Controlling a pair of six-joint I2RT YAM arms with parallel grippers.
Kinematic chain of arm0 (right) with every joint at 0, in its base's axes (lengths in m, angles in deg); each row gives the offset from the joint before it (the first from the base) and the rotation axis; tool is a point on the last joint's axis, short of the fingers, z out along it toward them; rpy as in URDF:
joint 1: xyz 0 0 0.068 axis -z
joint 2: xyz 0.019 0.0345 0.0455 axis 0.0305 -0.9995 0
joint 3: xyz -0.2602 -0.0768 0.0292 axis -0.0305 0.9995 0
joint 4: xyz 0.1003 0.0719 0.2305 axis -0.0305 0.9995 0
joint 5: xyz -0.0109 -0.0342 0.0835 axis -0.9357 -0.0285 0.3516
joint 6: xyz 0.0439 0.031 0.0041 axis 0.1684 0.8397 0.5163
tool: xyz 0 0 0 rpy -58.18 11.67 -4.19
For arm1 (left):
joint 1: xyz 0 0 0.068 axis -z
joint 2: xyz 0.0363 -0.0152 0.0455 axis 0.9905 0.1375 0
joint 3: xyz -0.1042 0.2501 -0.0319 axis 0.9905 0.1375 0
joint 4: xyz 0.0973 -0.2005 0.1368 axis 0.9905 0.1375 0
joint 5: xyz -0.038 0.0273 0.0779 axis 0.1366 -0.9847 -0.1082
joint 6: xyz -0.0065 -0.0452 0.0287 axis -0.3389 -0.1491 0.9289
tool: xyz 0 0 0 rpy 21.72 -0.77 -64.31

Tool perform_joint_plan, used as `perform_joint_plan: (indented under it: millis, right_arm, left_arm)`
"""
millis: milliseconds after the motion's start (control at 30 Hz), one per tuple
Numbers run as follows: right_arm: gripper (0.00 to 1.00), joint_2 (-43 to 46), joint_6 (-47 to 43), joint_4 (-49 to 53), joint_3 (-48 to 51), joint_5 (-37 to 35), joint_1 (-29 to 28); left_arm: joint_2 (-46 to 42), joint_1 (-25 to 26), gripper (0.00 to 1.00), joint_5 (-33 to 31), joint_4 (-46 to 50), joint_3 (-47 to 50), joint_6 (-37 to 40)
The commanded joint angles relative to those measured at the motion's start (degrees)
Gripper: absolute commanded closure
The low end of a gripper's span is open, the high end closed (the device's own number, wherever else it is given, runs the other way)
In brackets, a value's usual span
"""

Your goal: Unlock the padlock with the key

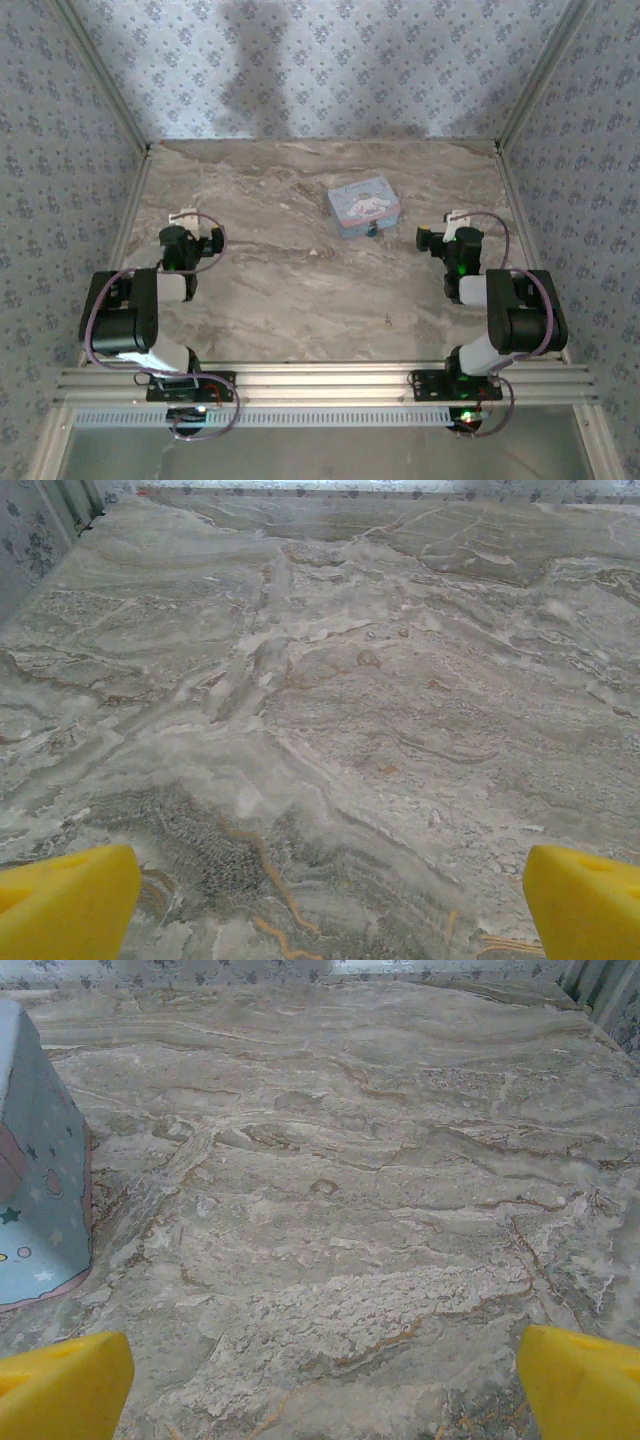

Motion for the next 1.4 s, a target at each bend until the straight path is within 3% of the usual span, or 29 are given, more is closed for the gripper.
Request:
perform_joint_plan:
  millis: [0, 800, 933, 1133, 1233, 1367]
  right_arm:
    - [0.00, -0.32, -1.05, 0.26, -1.03, -1.03, -0.19]
    - [0.00, -0.22, -0.87, 0.42, -1.04, -0.34, 0.12]
    - [0.00, 1.47, -0.55, 1.04, -0.70, -0.35, 0.18]
    - [0.00, 10.55, 0.50, 14.49, -4.18, -2.71, 0.01]
    - [0.00, 15.92, 4.60, 22.92, -6.42, -4.10, -0.21]
    - [0.00, 22.04, 13.06, 36.79, -11.12, -1.70, -0.91]
  left_arm:
    - [0.30, 0.47, 0.02, -0.58, 0.07, -0.90, 0.18]
    - [0.05, 0.00, 0.02, -0.76, 0.01, -0.77, -0.53]
    - [-6.22, 1.40, 0.02, -3.51, 1.92, 0.90, 0.07]
    - [-18.54, 3.99, 0.02, -5.07, 12.16, -0.44, -0.58]
    - [-22.72, 4.79, 0.02, -3.91, 18.54, -2.66, -6.95]
    - [-25.00, 5.06, 0.02, 0.16, 34.43, -9.76, -19.96]
